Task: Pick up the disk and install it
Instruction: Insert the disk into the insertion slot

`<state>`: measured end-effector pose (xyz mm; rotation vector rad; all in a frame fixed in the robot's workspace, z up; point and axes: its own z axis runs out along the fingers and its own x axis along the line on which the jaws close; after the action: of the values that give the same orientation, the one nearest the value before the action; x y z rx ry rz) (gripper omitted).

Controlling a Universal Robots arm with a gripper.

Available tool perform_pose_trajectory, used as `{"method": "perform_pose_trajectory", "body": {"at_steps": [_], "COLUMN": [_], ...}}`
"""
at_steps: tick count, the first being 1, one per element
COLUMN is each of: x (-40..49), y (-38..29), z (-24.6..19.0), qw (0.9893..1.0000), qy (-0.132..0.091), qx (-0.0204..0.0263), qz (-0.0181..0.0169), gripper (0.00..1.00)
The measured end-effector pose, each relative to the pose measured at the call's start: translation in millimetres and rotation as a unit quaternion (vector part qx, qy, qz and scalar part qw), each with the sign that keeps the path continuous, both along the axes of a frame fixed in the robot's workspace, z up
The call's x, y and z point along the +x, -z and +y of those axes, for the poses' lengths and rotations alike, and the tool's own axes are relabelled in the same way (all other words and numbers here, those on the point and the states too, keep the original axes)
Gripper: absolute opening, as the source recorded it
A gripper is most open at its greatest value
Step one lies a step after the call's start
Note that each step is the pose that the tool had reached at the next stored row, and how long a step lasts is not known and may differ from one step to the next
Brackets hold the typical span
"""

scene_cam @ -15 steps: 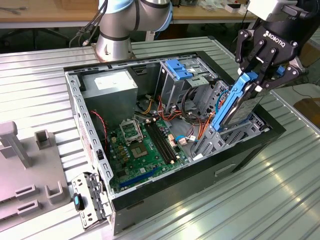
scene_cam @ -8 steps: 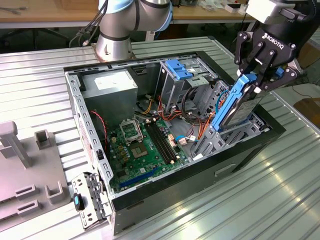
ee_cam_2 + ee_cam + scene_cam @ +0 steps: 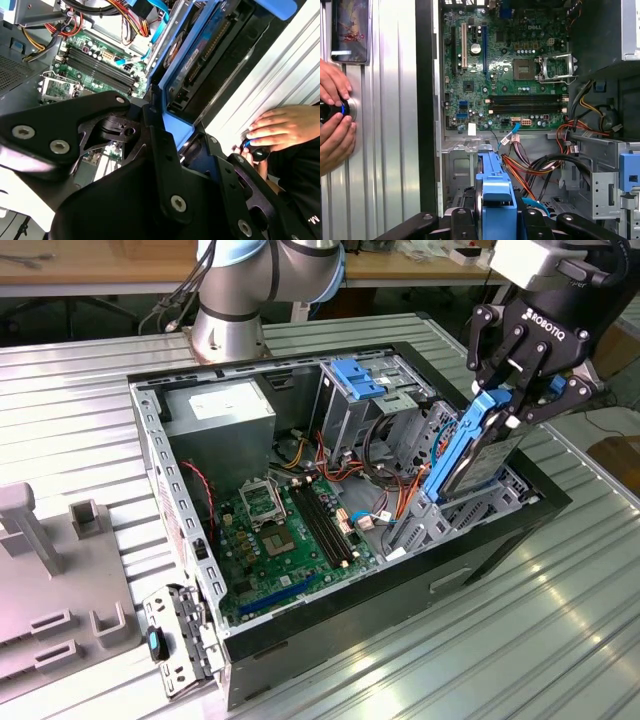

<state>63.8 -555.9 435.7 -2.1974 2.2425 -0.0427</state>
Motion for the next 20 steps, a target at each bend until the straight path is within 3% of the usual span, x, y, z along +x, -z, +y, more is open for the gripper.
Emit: {"method": "perform_pose_trajectory", "body": {"at_steps": [4,20], "x": [0.1,0.0], "y": [-6.3,-3.3], "z": [0.0,0.0], "qw": [1.0000,0.9999], "qy": [0.000,-0.010], "qx": [0.0007,0.0007], "qz": [0.0000,0.0001], "gripper": [0.37,0.37]}}
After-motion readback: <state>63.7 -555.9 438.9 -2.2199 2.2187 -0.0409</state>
